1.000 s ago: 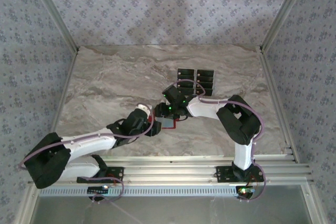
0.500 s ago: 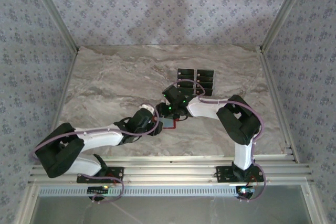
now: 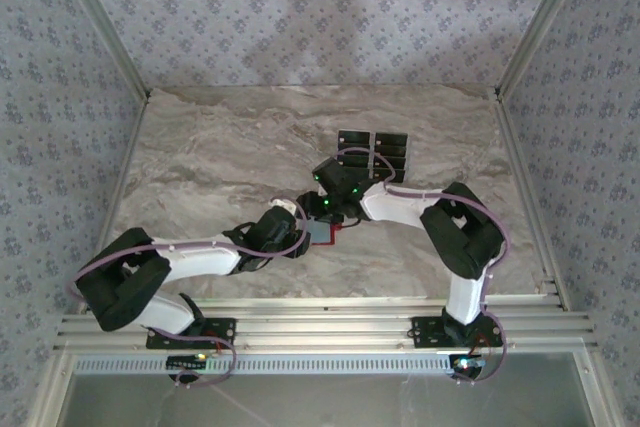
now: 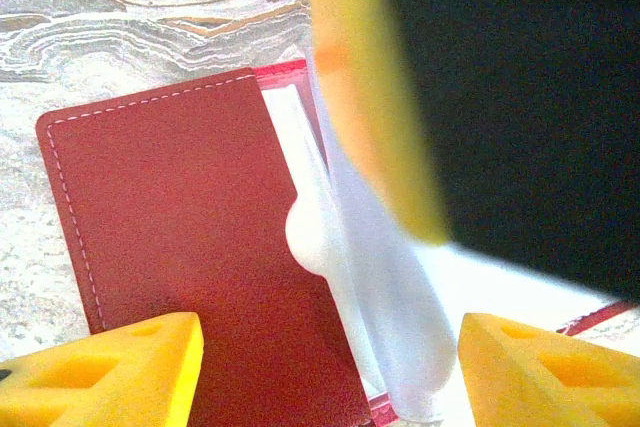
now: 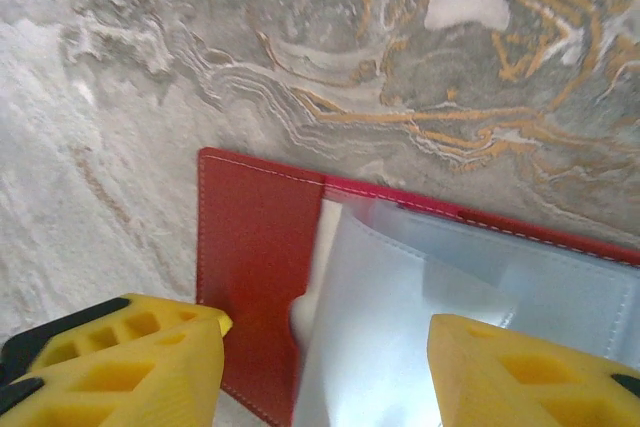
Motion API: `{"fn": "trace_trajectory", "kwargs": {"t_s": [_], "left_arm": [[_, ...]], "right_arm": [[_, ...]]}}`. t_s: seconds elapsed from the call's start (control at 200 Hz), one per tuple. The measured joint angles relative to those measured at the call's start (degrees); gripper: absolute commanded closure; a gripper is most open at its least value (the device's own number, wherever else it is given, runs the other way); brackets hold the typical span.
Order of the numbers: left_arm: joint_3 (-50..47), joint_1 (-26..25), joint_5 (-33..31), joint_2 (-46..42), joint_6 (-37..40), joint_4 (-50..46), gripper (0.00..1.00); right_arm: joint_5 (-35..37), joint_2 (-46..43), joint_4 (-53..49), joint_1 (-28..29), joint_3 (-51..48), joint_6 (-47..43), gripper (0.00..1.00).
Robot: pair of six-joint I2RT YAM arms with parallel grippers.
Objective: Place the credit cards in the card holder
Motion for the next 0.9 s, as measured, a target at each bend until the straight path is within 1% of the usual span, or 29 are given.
{"fn": "trace_trajectory", "kwargs": {"t_s": [0.205, 0.56, 0.904], "left_arm": [[0.0, 0.0, -0.22, 0.24, 0.0, 0.85, 0.32], [0.0, 0.0, -0.22, 0.24, 0.0, 0.98, 0.32], [0.0, 0.0, -0.24, 0.24, 0.0, 1.01, 0.32]], "right_arm": [[0.02, -2.82, 0.04, -0.98, -1.81, 0.02, 0.42], [0.02, -2.78, 0.31, -0.98, -4.74, 0.46, 0.41], [-0.02, -1.38, 1.18, -0.98, -5.07, 0.87, 0.41]]}}
